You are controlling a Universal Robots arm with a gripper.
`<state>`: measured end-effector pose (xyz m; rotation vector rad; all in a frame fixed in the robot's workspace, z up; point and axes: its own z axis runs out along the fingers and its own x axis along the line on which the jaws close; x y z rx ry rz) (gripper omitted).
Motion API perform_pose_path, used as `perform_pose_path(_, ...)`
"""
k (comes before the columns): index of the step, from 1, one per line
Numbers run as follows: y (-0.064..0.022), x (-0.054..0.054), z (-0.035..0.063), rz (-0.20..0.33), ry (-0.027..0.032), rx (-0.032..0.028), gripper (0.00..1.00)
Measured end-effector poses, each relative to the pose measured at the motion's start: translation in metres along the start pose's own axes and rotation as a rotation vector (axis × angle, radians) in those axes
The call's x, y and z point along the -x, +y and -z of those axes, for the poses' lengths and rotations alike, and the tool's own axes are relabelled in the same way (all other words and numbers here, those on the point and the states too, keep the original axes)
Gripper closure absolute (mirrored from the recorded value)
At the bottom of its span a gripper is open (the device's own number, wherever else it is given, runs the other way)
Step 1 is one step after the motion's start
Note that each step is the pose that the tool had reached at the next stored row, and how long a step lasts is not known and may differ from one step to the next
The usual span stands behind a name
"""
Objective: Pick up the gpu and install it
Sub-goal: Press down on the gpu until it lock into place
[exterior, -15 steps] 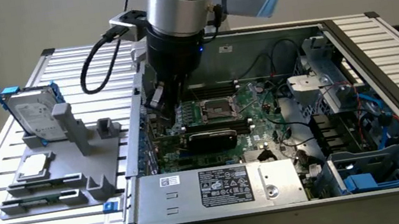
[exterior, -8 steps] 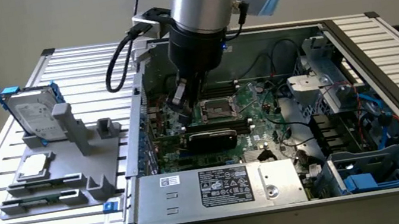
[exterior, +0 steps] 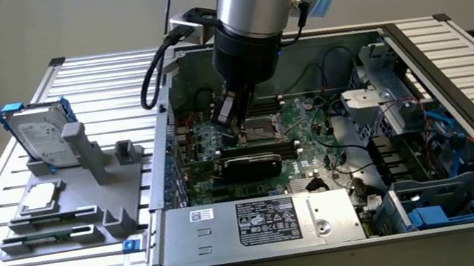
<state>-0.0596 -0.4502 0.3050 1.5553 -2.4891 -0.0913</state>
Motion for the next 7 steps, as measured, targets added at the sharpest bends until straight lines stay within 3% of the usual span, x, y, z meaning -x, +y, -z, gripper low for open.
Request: perform_pose_path(7, 0.0000, 0.0000, 0.0000, 0.000, 0.0000, 0.0000, 0.89)
